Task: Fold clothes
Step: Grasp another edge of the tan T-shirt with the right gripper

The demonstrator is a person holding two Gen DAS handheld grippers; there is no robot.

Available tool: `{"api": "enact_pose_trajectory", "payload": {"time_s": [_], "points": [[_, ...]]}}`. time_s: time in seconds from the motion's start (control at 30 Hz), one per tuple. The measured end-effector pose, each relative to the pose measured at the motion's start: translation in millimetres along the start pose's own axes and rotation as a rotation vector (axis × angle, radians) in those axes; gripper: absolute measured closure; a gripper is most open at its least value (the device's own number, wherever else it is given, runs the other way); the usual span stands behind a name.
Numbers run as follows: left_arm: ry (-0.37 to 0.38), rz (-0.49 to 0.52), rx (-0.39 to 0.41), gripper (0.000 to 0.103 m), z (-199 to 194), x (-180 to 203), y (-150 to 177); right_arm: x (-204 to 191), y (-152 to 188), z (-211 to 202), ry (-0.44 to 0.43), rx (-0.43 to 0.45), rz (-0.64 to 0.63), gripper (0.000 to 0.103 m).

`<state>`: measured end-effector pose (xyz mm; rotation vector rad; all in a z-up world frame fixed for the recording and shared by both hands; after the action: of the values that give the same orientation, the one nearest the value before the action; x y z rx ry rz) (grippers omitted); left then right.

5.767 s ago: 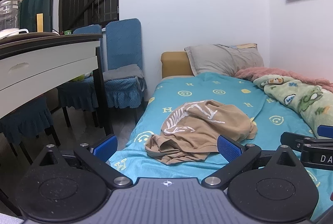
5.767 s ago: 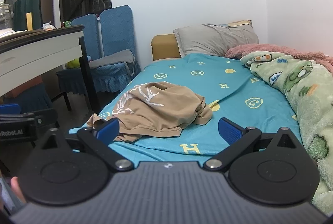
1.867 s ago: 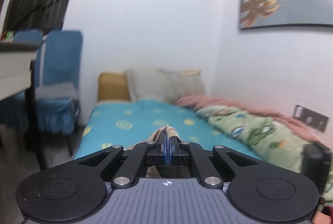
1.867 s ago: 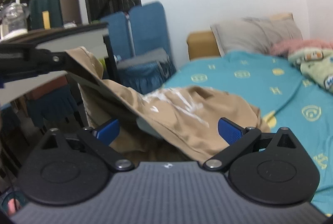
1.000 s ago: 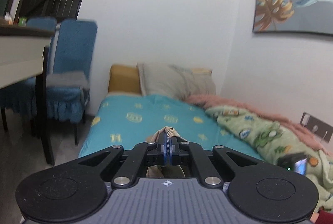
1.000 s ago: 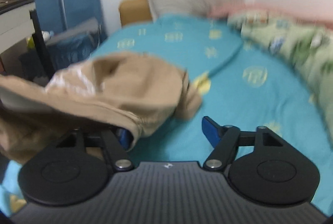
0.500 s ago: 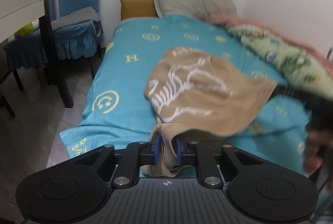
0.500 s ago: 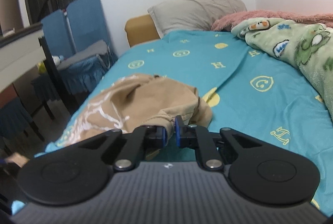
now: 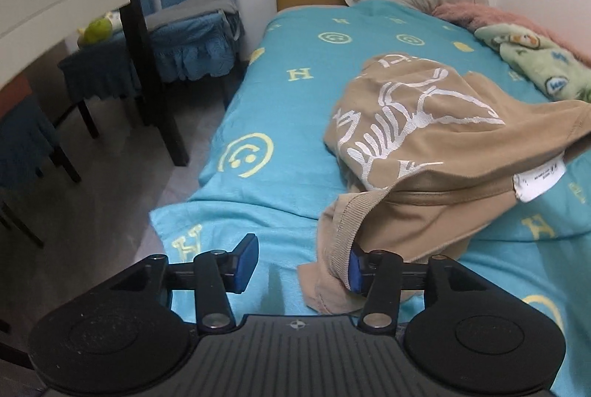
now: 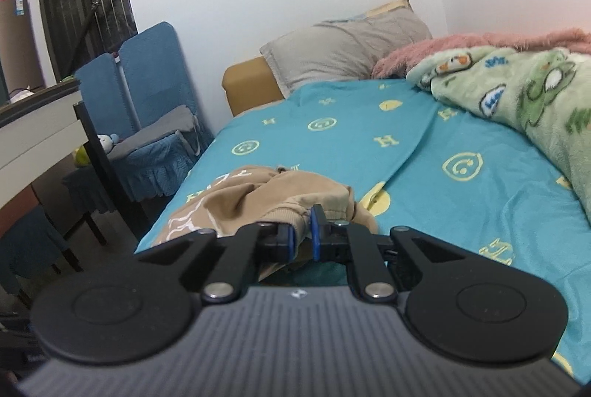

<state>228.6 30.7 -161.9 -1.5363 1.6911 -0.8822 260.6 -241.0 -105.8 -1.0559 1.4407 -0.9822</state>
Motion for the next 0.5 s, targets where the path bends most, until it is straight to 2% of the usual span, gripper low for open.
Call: {"api": "enact_pose_trajectory", "payload": {"time_s": [0.1, 0.23, 0.37, 0.5], "points": [[0.049, -0.040, 0.014, 0.052, -2, 5, -5, -8, -7, -6, -0.025, 0.037, -0.035, 0.091], [0.104, -0.081, 0.035, 0.044, 3, 13, -10, -18, -13, -14, -0.048, 0.070, -0.084, 0.091], [0.105, -0.098, -0.023, 0.043, 26, 16, 2, -17, -17, -16, -0.046, 0.087, -0.080, 0.091], [0.029, -0.067, -0.053, 0.043, 27, 6, 15, -8, -18, -14, 0.007, 0.104, -0.090, 0.089]]}}
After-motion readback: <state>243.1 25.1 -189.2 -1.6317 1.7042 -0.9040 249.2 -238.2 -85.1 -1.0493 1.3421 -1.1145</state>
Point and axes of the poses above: each gripper's, at about its wrist camera, not at the fingertips, and z roughly the way its jaws point, x to its right, y to its underside, the point moved 10 cm from there along z, roughly the way its jaws point, and after that the axes turned 15 degrees about x, right-handed, at the moved point
